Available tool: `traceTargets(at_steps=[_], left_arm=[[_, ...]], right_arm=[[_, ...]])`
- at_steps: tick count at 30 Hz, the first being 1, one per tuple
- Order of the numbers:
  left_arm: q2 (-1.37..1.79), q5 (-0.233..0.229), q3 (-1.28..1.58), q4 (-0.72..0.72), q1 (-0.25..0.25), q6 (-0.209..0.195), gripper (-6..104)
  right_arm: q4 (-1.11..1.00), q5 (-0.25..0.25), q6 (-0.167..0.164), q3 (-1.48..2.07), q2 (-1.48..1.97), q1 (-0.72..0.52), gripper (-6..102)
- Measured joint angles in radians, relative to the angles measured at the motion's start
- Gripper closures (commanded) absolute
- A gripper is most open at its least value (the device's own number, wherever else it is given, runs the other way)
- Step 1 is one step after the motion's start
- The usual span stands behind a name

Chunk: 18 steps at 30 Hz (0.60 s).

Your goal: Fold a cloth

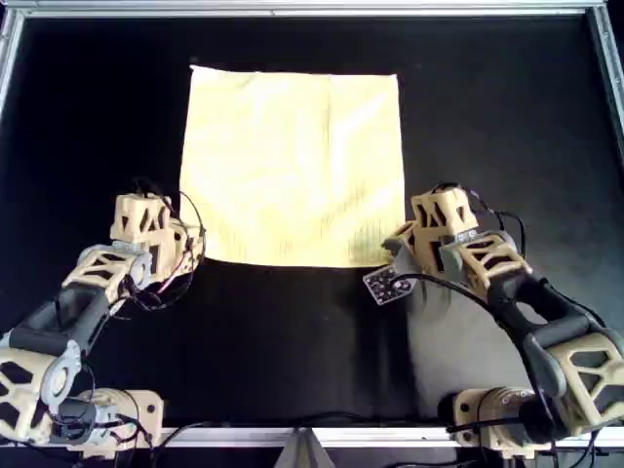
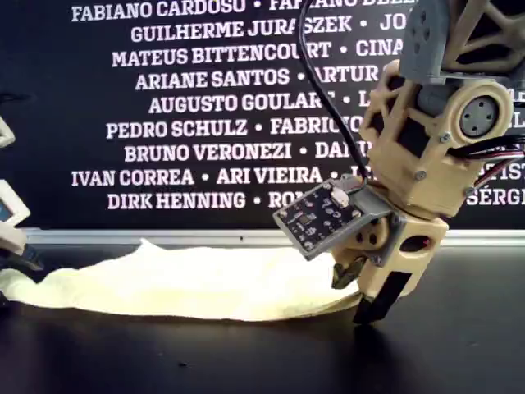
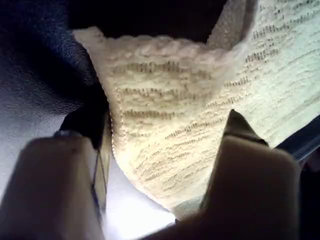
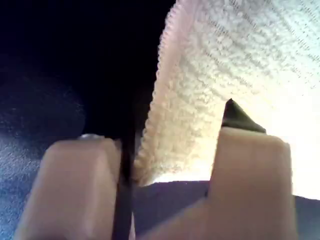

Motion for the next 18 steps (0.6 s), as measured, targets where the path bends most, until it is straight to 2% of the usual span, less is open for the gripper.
traceTargets(at_steps=[14,18], left_arm=[[-0.069,0.000,-0.069,0.000,0.000,-0.003,21],[-0.069,0.000,-0.069,0.000,0.000,-0.003,32]], right_arm=[[-0.003,-0.005,0.008,-0.049,-0.040,0.005,26],[-0.003,0.000,0.002,-0.054,-0.044,0.008,29]])
